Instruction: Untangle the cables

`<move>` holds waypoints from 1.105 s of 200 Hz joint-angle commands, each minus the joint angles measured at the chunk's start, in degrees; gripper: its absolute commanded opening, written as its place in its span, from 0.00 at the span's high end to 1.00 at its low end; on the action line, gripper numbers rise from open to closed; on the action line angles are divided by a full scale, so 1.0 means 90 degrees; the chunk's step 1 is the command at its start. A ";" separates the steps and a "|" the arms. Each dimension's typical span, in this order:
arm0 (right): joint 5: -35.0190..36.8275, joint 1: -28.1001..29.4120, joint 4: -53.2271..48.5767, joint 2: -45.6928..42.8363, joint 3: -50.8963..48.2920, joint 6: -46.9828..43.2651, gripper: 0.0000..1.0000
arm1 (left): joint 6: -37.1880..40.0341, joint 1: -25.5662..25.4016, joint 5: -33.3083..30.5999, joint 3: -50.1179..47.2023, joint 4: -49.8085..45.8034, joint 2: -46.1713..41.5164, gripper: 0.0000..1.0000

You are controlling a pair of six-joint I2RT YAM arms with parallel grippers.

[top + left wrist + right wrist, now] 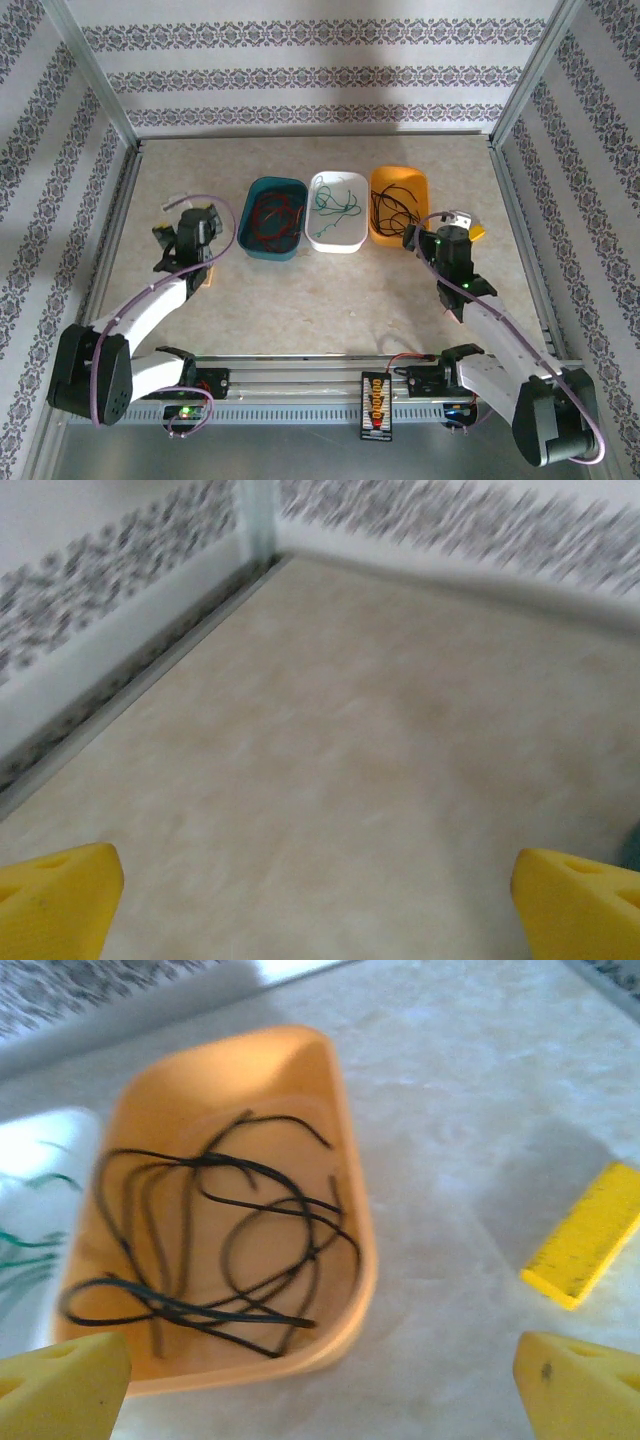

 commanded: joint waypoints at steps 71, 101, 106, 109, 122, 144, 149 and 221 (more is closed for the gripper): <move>0.1412 0.0085 0.3939 0.2332 -0.0377 -0.2411 0.02 | 0.0509 0.0167 -0.0681 -0.0414 0.0126 0.0805 0.01; 0.0770 0.0072 0.4073 0.2235 -0.0491 -0.2667 0.02 | 0.0887 0.0232 -0.0409 -0.0642 0.1270 0.0980 0.01; 0.0794 0.0063 0.4023 0.2259 -0.0453 -0.2645 0.02 | 0.0902 0.0285 -0.0345 -0.0603 0.1299 0.1046 0.01; 0.0795 0.0045 0.4002 0.2274 -0.0430 -0.2631 0.02 | 0.0907 0.0299 -0.0322 -0.0559 0.1279 0.1095 0.01; 0.0732 -0.0002 0.3989 0.2325 -0.0377 -0.2641 0.02 | 0.0889 0.0330 -0.0369 -0.0412 0.1289 0.1304 0.01; 0.0544 -0.0141 0.4223 0.2560 -0.0301 -0.2694 0.02 | 0.1018 0.0406 -0.0248 -0.0227 0.1644 0.1689 0.01; 0.0475 -0.0199 0.4223 0.2619 -0.0250 -0.2707 0.02 | 0.1043 0.0427 -0.0219 -0.0150 0.1676 0.1801 0.01; -0.1071 -0.1191 0.5773 0.3664 -0.0493 -0.2063 0.02 | 0.1279 0.0611 0.0124 0.0180 0.2119 0.2337 0.01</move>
